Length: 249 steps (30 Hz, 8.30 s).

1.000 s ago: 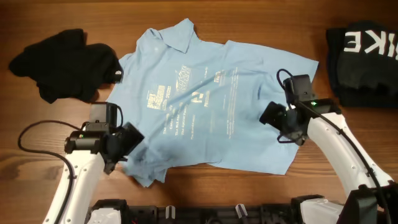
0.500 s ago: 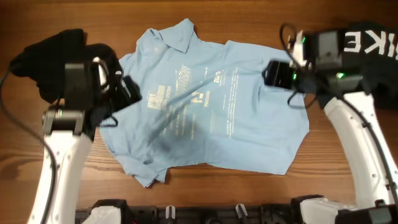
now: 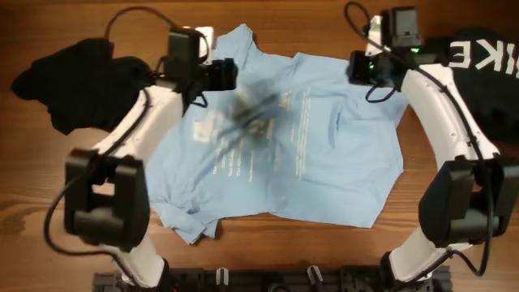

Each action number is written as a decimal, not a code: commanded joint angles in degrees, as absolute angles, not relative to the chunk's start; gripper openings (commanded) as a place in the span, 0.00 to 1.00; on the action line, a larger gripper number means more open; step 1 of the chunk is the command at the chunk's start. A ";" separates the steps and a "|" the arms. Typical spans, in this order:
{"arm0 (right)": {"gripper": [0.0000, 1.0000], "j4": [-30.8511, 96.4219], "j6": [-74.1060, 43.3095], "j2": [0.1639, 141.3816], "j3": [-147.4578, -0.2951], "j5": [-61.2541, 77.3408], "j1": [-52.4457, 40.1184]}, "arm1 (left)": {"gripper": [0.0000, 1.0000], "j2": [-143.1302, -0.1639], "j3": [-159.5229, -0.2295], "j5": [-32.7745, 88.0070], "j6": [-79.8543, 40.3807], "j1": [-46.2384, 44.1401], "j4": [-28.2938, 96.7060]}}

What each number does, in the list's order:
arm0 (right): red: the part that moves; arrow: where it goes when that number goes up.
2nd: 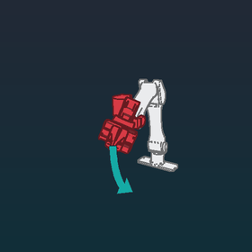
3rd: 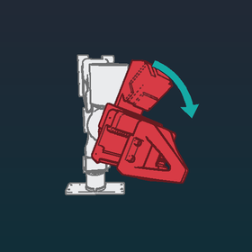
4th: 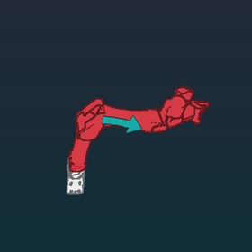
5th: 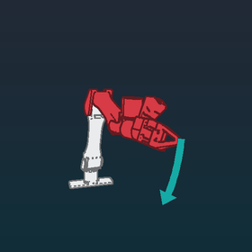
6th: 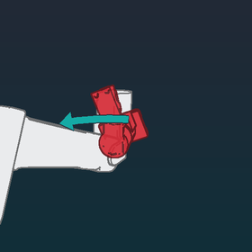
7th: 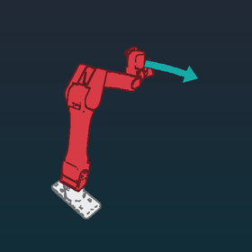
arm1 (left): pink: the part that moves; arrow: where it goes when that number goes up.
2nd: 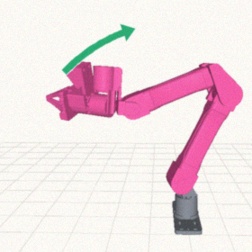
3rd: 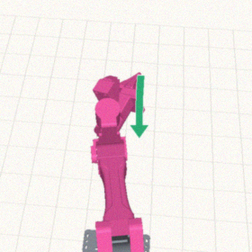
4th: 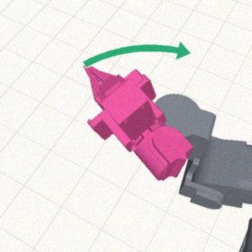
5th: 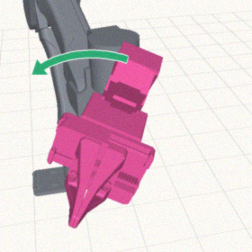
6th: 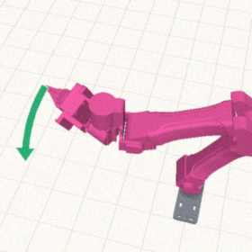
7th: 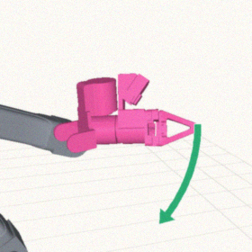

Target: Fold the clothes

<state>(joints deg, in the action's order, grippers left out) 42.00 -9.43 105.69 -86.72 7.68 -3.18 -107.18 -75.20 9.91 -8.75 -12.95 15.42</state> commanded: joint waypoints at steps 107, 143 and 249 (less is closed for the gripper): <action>0.99 65.65 -40.53 67.57 -47.70 8.82 2.81 | 0.85 -66.92 -30.72 11.29 -50.02 -14.90 48.58; 0.76 55.05 -80.79 87.96 -40.36 0.03 1.91 | 0.56 -71.81 -27.31 -2.07 -79.99 -14.90 36.84; 0.04 30.24 -39.53 81.08 -43.94 3.86 1.85 | 0.04 -75.88 -39.77 -22.81 -55.40 -14.83 11.57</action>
<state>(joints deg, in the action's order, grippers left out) 32.71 -41.19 80.36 -43.24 4.89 2.17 -75.79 -39.33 -19.94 -57.52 -14.94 14.66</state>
